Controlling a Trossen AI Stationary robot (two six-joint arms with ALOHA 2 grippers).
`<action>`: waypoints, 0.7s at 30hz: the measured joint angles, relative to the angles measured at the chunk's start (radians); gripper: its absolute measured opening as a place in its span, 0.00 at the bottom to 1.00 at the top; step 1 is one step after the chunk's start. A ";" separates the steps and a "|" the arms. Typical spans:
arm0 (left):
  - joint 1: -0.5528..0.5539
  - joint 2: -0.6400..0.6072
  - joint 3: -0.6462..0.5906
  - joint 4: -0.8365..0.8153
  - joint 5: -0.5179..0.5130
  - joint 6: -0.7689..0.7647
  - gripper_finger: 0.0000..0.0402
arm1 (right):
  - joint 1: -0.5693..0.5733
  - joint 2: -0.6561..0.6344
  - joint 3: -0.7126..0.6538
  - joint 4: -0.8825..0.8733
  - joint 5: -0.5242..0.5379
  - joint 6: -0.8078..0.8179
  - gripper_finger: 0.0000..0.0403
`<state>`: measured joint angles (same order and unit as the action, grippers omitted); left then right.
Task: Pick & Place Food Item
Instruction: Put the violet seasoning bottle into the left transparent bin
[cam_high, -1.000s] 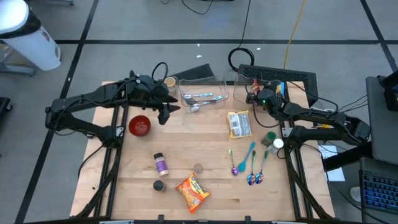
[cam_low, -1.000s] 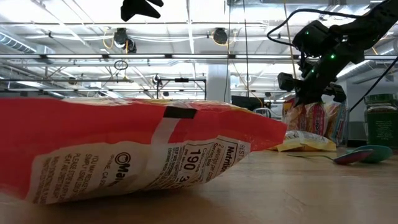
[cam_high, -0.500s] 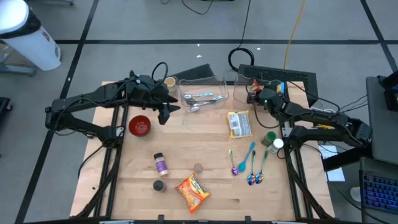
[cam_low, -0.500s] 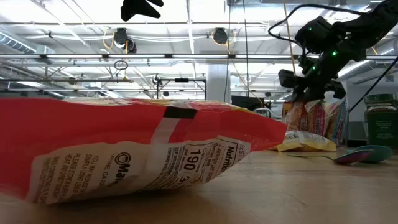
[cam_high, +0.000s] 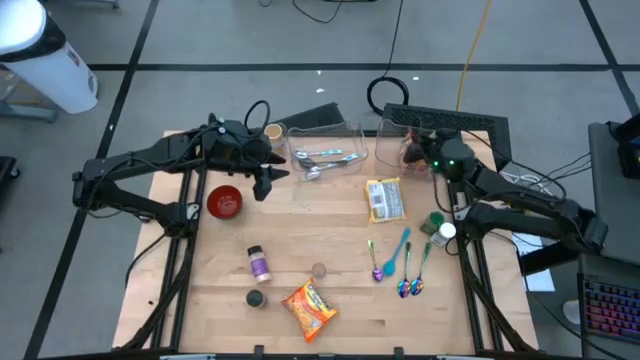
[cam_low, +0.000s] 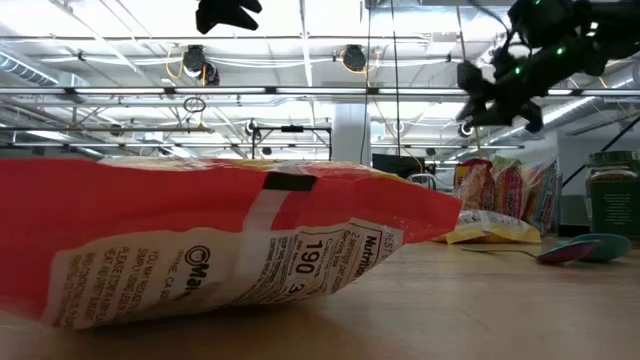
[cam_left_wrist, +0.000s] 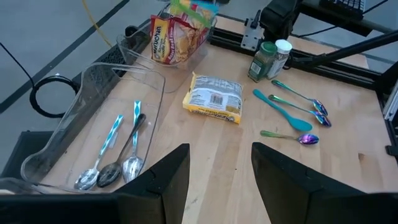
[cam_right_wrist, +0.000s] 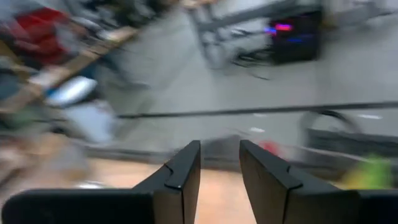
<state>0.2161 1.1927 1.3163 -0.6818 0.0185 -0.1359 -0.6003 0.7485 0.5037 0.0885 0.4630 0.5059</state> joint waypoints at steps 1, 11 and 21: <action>0.003 0.000 0.000 -0.008 0.000 0.000 0.44 | 0.000 -0.008 0.000 0.032 -0.045 0.001 0.27; 0.006 -0.010 0.000 -0.157 0.197 0.045 0.44 | 0.144 0.021 0.000 0.368 -0.386 0.009 0.27; -0.108 -0.010 0.002 -0.301 0.282 0.063 0.44 | 0.552 0.209 0.000 0.483 -0.178 0.005 0.27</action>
<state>0.1078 1.1827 1.3182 -0.9829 0.3007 -0.0727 -0.0481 0.9573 0.5037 0.5714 0.2847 0.5114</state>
